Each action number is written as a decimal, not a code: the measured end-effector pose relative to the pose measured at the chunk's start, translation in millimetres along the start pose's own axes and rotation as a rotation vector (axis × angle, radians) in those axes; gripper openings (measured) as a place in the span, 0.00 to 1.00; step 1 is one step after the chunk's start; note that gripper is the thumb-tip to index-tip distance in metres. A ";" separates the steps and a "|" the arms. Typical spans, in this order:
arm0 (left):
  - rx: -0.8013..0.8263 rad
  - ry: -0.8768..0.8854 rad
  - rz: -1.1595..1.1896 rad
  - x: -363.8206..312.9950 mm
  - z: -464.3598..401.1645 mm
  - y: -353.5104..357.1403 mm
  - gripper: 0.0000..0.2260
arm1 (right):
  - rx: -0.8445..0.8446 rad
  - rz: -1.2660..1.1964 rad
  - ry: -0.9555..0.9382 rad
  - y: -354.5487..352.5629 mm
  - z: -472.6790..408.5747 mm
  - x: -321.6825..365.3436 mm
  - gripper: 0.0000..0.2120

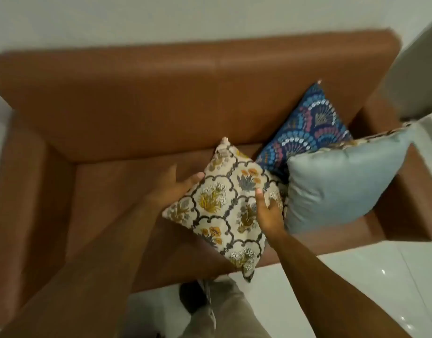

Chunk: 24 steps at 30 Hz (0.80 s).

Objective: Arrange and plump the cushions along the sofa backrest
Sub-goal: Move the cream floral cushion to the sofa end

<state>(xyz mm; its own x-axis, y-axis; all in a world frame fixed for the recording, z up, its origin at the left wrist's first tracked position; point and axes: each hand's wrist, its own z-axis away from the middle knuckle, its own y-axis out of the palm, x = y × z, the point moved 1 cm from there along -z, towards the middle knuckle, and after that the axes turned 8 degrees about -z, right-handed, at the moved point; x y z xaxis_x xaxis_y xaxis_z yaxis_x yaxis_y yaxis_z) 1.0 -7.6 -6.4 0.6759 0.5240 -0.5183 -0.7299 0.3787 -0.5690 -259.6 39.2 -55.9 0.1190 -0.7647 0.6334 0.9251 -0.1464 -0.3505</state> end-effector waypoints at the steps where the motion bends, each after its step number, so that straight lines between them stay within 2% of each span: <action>1: 0.033 -0.014 -0.008 1.5 -14.6 13.7 0.49 | -0.033 0.015 0.036 3.5 -14.2 -11.9 0.42; 4: 0.111 -0.013 0.029 10.6 -60.1 57.3 0.45 | -0.123 -0.091 0.159 10.2 -63.7 -54.9 0.39; 6: 0.135 0.003 0.084 8.9 -83.8 79.3 0.41 | -0.151 -0.183 0.212 13.9 -89.8 -76.7 0.43; 9: 0.095 -0.011 0.067 5.6 -111.8 102.6 0.56 | -0.181 -0.281 0.297 10.0 -117.6 -94.5 0.52; 11: 0.069 -0.048 0.079 12.8 -128.4 114.4 0.58 | -0.155 -0.333 0.333 8.5 -127.6 -99.1 0.57; 15: 0.072 -0.137 0.117 5.2 -125.2 106.1 0.43 | -0.108 -0.413 0.279 10.7 -120.6 -91.4 0.55; 17: 0.070 -0.177 0.150 10.9 -113.8 90.4 0.40 | -0.083 -0.427 0.314 19.3 -103.9 -82.0 0.57; 21: -0.059 -0.298 0.230 43.7 -85.9 36.4 0.52 | -0.025 -0.362 0.257 55.6 -68.6 -48.2 0.42; 22: -0.095 -0.323 0.241 52.4 -78.8 24.4 0.52 | -0.005 -0.345 0.234 67.1 -60.1 -36.8 0.34; 24: -0.179 -0.346 0.302 72.8 -64.7 -6.7 0.48 | 0.052 -0.339 0.164 95.7 -45.9 -11.7 0.20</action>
<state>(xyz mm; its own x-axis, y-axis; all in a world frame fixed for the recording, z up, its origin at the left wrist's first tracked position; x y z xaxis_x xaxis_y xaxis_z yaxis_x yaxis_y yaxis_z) 61.7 -21.4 -81.6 0.3411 0.8245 -0.4515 -0.8386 0.0498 -0.5425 -189.0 5.4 -128.6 -0.2527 -0.7693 0.5868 0.9194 -0.3799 -0.1021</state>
